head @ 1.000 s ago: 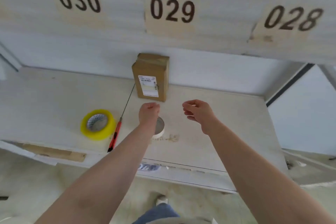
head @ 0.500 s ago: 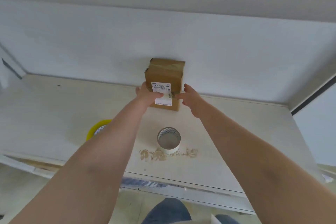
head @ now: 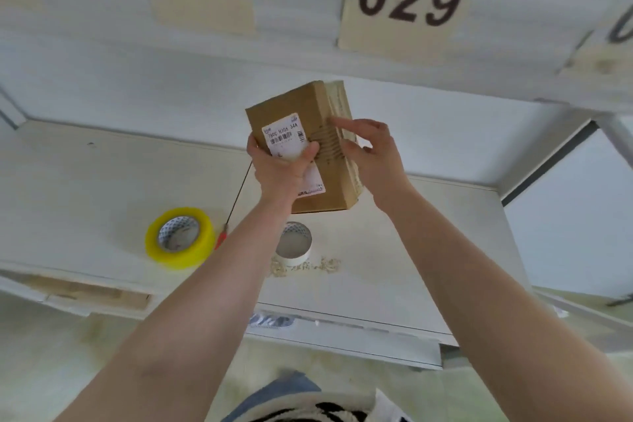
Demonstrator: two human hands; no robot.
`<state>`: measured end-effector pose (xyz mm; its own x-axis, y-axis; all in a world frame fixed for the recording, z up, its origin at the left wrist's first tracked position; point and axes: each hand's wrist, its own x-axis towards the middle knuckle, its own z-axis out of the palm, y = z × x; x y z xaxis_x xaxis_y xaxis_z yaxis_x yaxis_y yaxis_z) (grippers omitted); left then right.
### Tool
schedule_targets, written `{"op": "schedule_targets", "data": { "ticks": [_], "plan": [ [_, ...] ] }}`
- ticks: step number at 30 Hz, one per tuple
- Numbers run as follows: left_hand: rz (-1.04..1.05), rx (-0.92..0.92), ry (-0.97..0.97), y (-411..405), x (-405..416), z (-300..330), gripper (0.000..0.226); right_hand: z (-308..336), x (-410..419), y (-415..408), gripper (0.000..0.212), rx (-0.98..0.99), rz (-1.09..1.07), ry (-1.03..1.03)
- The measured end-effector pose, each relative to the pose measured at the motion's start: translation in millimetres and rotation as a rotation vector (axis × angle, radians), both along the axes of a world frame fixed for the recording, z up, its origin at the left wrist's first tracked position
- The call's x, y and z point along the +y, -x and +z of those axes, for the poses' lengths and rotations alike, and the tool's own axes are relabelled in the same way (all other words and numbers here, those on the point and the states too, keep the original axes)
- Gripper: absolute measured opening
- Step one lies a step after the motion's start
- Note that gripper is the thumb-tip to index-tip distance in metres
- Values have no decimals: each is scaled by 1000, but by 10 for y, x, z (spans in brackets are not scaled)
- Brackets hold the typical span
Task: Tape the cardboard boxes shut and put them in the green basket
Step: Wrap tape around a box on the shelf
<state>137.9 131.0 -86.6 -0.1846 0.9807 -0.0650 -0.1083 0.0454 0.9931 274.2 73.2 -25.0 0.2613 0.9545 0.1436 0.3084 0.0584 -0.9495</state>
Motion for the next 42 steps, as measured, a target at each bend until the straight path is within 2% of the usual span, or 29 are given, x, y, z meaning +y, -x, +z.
{"op": "schedule_targets", "data": {
  "ticks": [2,4,6,8,10,12,15,16,18,20,23,24,26,27,29,31,33,35,37,39,40,42],
  "plan": [
    [-56,-93,46,-42,-188,31,107,28,-133,-163,38,-20,-89,5],
    [-129,-190,134,-48,-375,73,102,-12,-285,-326,59,-63,-163,118],
    [-235,-238,191,-35,-567,85,101,-69,-465,-452,73,104,-10,284],
    [-324,-205,252,-18,-760,119,96,-159,-676,-505,57,387,219,361],
    [-331,-72,309,-6,-919,166,78,-263,-858,-458,37,526,247,344],
    [-257,57,384,-21,-1085,227,70,-350,-995,-334,28,462,107,315],
    [-312,66,458,-47,-1322,371,80,-393,-1122,-65,27,325,40,195],
    [-308,90,418,-24,-1373,386,70,-388,-1140,32,33,284,75,153],
    [-162,143,308,136,-1397,397,42,-365,-1165,222,46,244,178,116],
    [-53,125,297,422,-1354,401,34,-306,-1142,337,54,248,194,129],
    [-161,-33,463,871,-1316,396,59,-242,-983,391,49,116,59,138],
    [-198,-91,506,1003,-1289,375,69,-227,-918,417,54,94,56,186],
    [-242,-187,522,1249,-1210,279,83,-233,-795,536,67,194,163,310],
    [-248,-224,518,1377,-1170,231,88,-247,-743,633,67,283,245,359],
    [-280,-263,507,1675,-1065,151,92,-286,-641,899,51,373,354,394],
    [-311,-242,513,2000,-897,96,83,-348,-502,1234,39,380,353,403],
    [-302,-204,529,2350,-649,46,75,-422,-291,1627,39,377,311,418],
    [-225,-88,516,2739,-343,-21,64,-509,-24,2075,39,373,272,423],
    [-93,50,470,3180,-27,-108,41,-621,263,2571,39,371,220,438],
    [-45,182,413,3671,283,-216,22,-764,535,3070,40,355,182,476],
    [-66,247,410,3904,422,-240,23,-838,660,3307,41,341,163,498],
    [-134,322,515,4292,614,-281,44,-1003,832,3735,43,290,128,552]
  ]
}}
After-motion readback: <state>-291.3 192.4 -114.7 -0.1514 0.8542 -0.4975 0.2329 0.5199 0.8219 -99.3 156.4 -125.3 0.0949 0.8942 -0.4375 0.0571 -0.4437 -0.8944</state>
